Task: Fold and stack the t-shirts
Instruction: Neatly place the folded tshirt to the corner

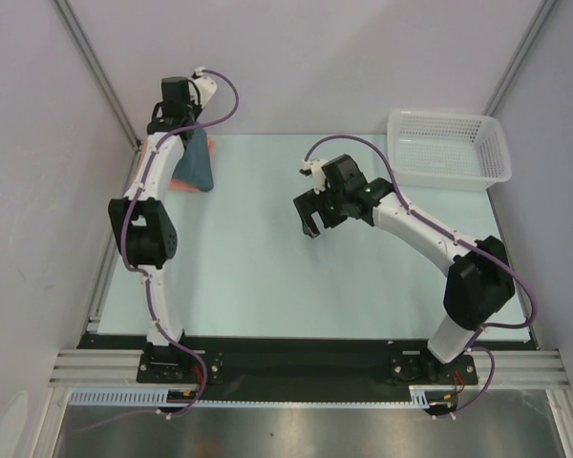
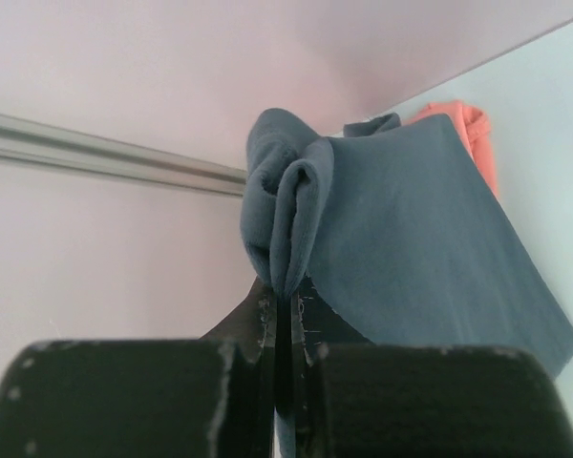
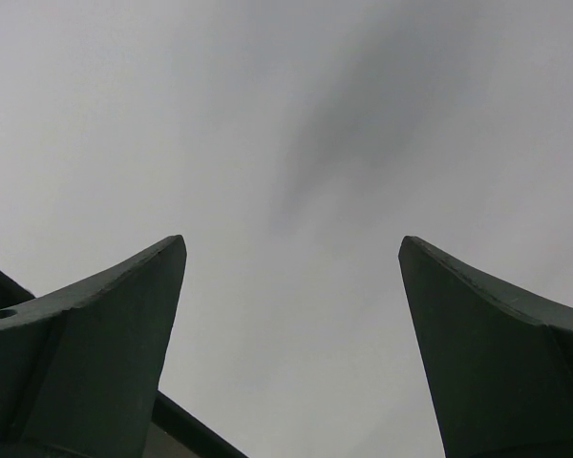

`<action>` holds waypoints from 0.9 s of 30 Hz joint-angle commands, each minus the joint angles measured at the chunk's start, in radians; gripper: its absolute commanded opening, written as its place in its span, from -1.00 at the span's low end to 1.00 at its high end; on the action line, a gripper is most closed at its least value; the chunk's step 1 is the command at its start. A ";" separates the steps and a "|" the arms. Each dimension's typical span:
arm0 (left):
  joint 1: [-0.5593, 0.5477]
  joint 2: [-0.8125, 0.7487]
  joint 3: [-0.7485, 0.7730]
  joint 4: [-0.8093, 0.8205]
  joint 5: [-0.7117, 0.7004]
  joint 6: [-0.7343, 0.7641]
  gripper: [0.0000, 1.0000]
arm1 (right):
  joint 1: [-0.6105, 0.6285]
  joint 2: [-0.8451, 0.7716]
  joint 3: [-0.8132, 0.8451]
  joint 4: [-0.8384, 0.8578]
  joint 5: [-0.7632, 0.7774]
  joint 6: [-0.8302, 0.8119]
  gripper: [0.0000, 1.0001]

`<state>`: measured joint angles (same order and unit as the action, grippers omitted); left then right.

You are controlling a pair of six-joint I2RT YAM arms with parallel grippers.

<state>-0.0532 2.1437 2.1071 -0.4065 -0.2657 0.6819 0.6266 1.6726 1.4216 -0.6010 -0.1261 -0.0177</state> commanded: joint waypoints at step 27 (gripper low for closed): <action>0.154 0.301 0.304 0.124 0.201 -0.119 -0.99 | 0.042 0.160 0.163 -0.014 -0.006 0.041 0.99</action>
<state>0.0830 2.4283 2.3371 -0.3584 -0.1333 0.6083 0.6579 1.8145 1.5303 -0.6163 -0.1295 0.0090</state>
